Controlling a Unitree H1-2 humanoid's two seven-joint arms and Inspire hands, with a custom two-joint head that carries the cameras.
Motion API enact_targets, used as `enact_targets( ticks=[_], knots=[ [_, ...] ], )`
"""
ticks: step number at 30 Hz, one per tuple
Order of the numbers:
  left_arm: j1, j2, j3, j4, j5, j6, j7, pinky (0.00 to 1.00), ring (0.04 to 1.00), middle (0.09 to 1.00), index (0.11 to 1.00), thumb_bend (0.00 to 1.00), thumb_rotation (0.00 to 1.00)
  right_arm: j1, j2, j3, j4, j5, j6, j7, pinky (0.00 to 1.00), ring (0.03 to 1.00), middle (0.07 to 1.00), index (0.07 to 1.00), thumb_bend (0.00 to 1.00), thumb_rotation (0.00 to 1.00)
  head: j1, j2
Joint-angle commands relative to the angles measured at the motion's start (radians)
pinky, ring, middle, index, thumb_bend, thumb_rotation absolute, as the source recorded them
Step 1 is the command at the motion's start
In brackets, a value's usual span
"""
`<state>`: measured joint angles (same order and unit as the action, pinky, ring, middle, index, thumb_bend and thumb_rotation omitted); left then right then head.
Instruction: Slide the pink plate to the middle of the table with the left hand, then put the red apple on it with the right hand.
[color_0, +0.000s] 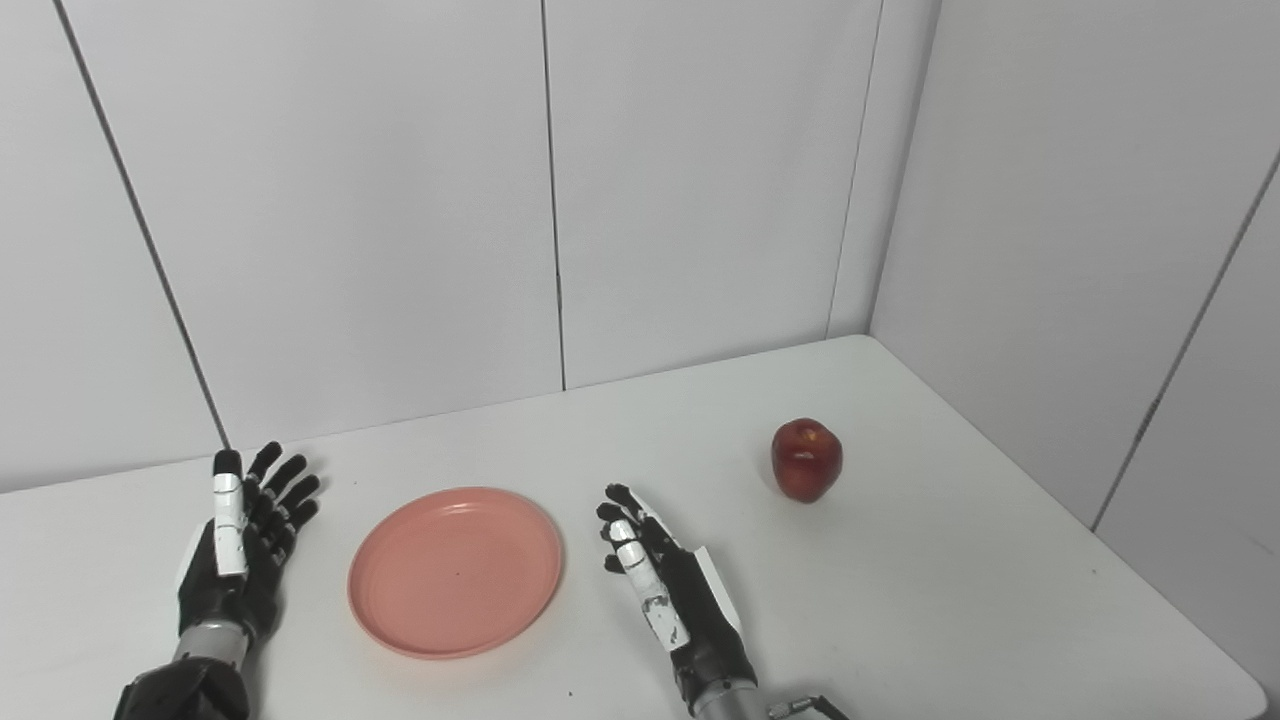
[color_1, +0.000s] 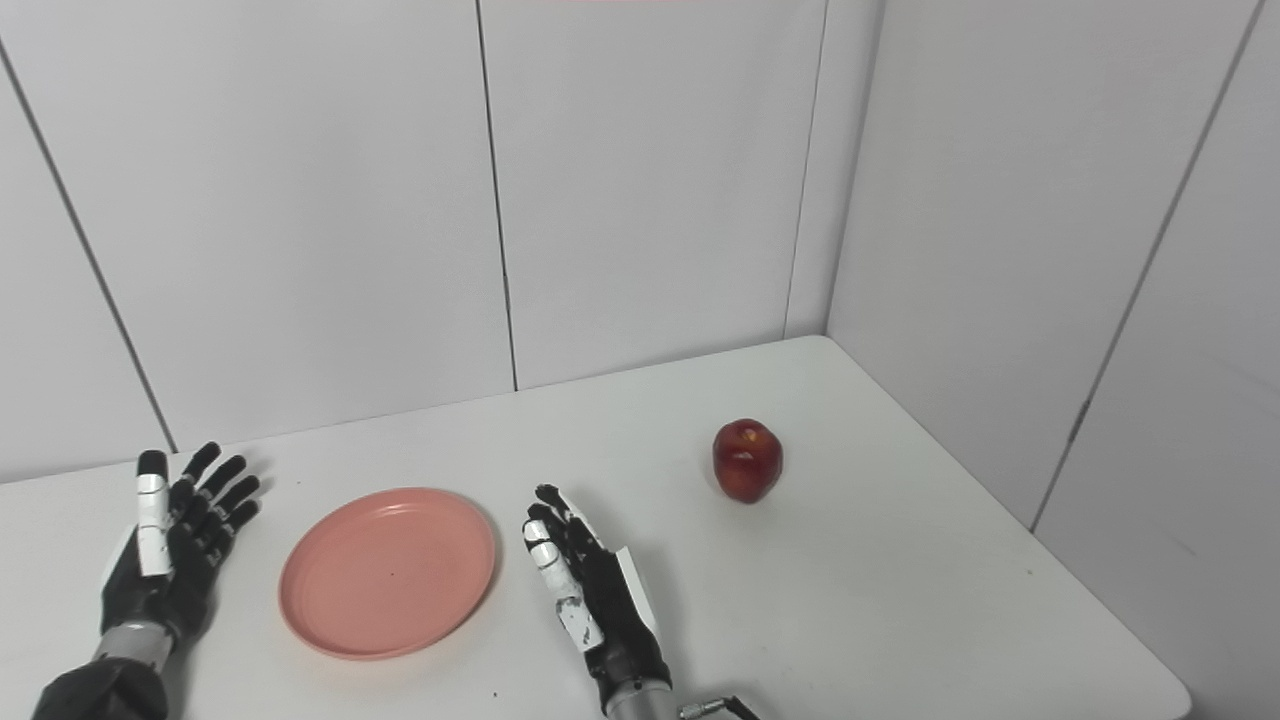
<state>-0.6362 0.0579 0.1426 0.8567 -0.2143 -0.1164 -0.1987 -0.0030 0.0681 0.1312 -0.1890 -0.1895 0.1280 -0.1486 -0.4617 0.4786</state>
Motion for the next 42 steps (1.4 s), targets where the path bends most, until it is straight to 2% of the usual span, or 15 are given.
enact_targets(
  ticks=[1, 5, 11, 15, 17, 21, 23, 30, 35, 42],
  knots=[
    [-0.002, -0.005, 0.004, 0.031, -0.014, 0.04, 0.0, 0.93, 0.893, 0.917, 0.918, 0.73, 1.0, -0.056, -0.008, -0.001, -0.031, -0.035, -0.107, -0.012, 0.78, 0.831, 0.857, 0.878, 0.77, 1.0, 0.0, -0.004],
    [-0.006, -0.005, 0.0, 0.041, -0.011, 0.033, 0.005, 0.92, 0.89, 0.915, 0.915, 0.73, 1.0, -0.083, -0.027, -0.008, -0.031, -0.081, -0.129, -0.021, 0.77, 0.853, 0.861, 0.873, 0.76, 1.0, -0.001, -0.006],
    [-0.009, -0.003, -0.001, 0.048, -0.011, 0.029, 0.003, 0.92, 0.889, 0.917, 0.915, 0.72, 1.0, -0.125, -0.061, -0.026, -0.05, -0.17, -0.121, -0.03, 0.78, 0.876, 0.873, 0.875, 0.75, 1.0, -0.01, -0.011],
    [-0.013, 0.0, 0.0, 0.052, -0.015, 0.03, 0.001, 0.91, 0.89, 0.911, 0.911, 0.72, 1.0, -0.159, -0.092, -0.039, -0.046, -0.228, -0.129, -0.042, 0.76, 0.871, 0.88, 0.88, 0.72, 1.0, -0.035, -0.014],
    [-0.015, 0.002, -0.003, 0.052, -0.014, 0.033, 0.002, 0.91, 0.891, 0.91, 0.911, 0.73, 1.0, -0.175, -0.106, -0.045, -0.041, -0.261, -0.125, -0.05, 0.75, 0.862, 0.875, 0.881, 0.74, 1.0, -0.038, -0.016],
    [-0.014, 0.004, -0.002, 0.061, -0.02, 0.038, -0.011, 0.93, 0.895, 0.91, 0.899, 0.72, 1.0, -0.207, -0.145, -0.056, -0.024, -0.348, -0.117, -0.074, 0.83, 0.842, 0.859, 0.873, 0.78, 1.0, -0.04, -0.016],
    [-0.006, 0.001, -0.005, 0.041, -0.017, 0.049, -0.007, 0.94, 0.894, 0.909, 0.896, 0.71, 1.0, -0.223, -0.172, -0.064, -0.014, -0.389, -0.11, -0.083, 0.83, 0.846, 0.86, 0.872, 0.79, 1.0, -0.041, -0.018],
    [-0.007, 0.005, -0.005, 0.053, -0.02, 0.04, -0.015, 0.94, 0.898, 0.916, 0.911, 0.71, 1.0, -0.252, -0.243, -0.085, 0.008, -0.509, -0.084, -0.098, 0.74, 0.843, 0.863, 0.866, 0.79, 1.0, -0.056, -0.02],
    [-0.011, 0.008, -0.004, 0.067, -0.022, 0.034, -0.023, 0.95, 0.899, 0.916, 0.918, 0.69, 1.0, -0.269, -0.28, -0.094, 0.036, -0.546, -0.101, -0.113, 0.72, 0.828, 0.837, 0.84, 0.8, 1.0, -0.057, -0.02],
    [-0.012, 0.01, -0.008, 0.07, -0.02, 0.028, -0.025, 0.95, 0.893, 0.914, 0.918, 0.7, 1.0, -0.291, -0.331, -0.092, 0.076, -0.603, -0.081, -0.111, 0.72, 0.819, 0.815, 0.823, 0.82, 1.0, -0.05, -0.021]
  ],
)
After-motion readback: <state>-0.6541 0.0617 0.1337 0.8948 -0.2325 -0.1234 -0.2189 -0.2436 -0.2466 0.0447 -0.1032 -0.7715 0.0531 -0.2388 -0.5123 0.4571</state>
